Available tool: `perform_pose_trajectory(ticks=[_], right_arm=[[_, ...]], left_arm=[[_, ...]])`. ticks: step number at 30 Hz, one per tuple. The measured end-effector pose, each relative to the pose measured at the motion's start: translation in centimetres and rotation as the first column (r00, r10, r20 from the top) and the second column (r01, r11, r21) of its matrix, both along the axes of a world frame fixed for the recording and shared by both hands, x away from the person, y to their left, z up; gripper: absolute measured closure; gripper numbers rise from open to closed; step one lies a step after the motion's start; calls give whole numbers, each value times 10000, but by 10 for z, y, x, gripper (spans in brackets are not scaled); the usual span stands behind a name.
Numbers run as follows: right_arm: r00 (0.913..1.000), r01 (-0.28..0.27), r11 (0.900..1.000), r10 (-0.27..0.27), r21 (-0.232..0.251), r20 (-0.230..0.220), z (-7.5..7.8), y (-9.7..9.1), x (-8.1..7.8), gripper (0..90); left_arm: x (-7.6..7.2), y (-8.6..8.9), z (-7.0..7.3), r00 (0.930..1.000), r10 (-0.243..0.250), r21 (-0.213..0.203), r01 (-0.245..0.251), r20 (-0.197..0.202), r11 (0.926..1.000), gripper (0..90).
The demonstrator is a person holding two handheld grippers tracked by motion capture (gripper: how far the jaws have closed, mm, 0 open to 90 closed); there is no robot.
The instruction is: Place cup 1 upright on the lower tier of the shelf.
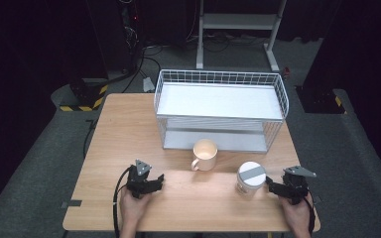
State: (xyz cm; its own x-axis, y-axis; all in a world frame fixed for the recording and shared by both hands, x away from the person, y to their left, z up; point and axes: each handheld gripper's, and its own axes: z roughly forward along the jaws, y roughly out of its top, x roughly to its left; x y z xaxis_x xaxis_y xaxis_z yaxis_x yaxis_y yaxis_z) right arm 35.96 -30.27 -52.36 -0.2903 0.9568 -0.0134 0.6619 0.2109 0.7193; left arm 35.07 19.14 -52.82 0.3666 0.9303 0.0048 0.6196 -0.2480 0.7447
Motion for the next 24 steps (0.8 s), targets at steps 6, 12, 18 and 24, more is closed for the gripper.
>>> perform_pose_trajectory(ticks=[6, 12, 18, 24], right_arm=[[10000, 13, 10000, -13, 9, -23, 0, 0, 0, 205], [10000, 15, 10000, -15, 16, -10, 0, 0, 0, 205], [10000, -39, 10000, 40, 19, -38, 0, 0, 0, 201], [9996, -244, 9997, 244, -18, -154, 0, 1, 1, 143]], left_arm=[[0, 0, 0, 10000, 0, 1, 0, -2, 10000, 234], [0, 0, 0, 10000, -1, 2, 1, 6, 10000, 233], [0, 1, 0, 10000, -30, 52, 30, 16, 10000, 233], [0, 1, 0, 10000, 0, 50, 0, 16, 10000, 233]])
